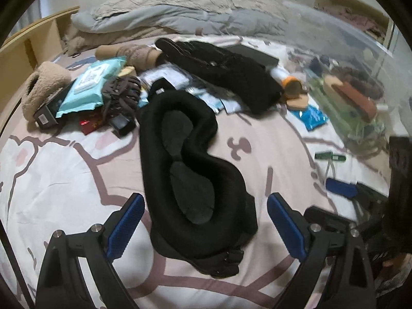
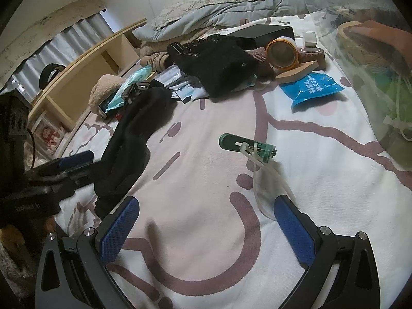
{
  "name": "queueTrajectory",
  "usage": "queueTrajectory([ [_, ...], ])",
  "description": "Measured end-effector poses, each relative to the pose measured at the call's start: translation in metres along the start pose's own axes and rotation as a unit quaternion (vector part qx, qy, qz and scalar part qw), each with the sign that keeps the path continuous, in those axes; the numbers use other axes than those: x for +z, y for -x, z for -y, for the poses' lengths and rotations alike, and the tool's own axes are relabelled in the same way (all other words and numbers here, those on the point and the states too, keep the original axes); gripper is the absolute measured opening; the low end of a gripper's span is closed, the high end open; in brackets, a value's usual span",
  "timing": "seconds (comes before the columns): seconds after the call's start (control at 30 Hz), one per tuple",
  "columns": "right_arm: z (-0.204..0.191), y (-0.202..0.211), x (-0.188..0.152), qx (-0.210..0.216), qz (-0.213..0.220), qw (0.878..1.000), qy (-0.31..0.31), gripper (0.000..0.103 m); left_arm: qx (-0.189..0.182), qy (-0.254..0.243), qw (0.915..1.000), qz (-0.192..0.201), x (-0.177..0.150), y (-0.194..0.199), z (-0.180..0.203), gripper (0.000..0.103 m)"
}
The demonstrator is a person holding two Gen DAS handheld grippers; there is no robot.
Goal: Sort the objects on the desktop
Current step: 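Lift the black eye mask with the left tool while the right tool nears the green-capped tube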
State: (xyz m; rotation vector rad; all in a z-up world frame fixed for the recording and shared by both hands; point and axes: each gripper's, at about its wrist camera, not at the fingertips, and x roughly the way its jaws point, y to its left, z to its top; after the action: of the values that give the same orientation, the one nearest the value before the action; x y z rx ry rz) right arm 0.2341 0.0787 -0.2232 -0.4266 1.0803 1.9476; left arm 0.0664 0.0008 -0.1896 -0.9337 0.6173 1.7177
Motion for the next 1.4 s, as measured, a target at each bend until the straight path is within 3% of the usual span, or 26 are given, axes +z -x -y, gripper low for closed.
queueTrajectory([
  [0.07, 0.000, 0.000, 0.000, 0.002, 0.001, 1.000, -0.002, 0.103, 0.007, -0.012, 0.9998, -0.012, -0.003, -0.006, 0.005, 0.097],
  [0.23, 0.001, 0.000, 0.000, 0.002, 0.001, 1.000, -0.001, 0.103, 0.065, -0.033, 0.9968, -0.034, -0.011, -0.019, 0.008, 0.097],
  [0.5, 0.001, 0.000, 0.000, 0.002, 0.001, 1.000, -0.001, 0.103, 0.105, 0.018, 0.9936, -0.038, -0.010, -0.019, -0.022, 0.099],
  [0.7, 0.001, 0.001, 0.000, 0.001, 0.002, 1.000, 0.001, 0.103, 0.095, 0.045, 0.9935, -0.044, -0.007, -0.018, -0.031, 0.099],
  [0.87, 0.001, 0.001, 0.000, 0.000, 0.001, 1.000, 0.003, 0.103, 0.023, 0.063, 0.9976, -0.013, 0.006, 0.004, -0.030, 0.097],
  [0.93, 0.001, 0.001, 0.000, 0.000, 0.002, 1.000, 0.003, 0.103, 0.014, 0.068, 0.9976, 0.003, 0.016, 0.010, -0.032, 0.097],
  [1.13, 0.001, 0.001, -0.001, 0.000, 0.004, 1.000, 0.006, 0.103, 0.016, 0.086, 0.9961, -0.001, 0.050, -0.003, -0.042, 0.097],
  [1.4, 0.003, 0.004, 0.002, 0.016, 0.011, 1.000, -0.001, 0.103, 0.050, 0.107, 0.9915, -0.055, 0.057, -0.044, -0.063, 0.097],
])
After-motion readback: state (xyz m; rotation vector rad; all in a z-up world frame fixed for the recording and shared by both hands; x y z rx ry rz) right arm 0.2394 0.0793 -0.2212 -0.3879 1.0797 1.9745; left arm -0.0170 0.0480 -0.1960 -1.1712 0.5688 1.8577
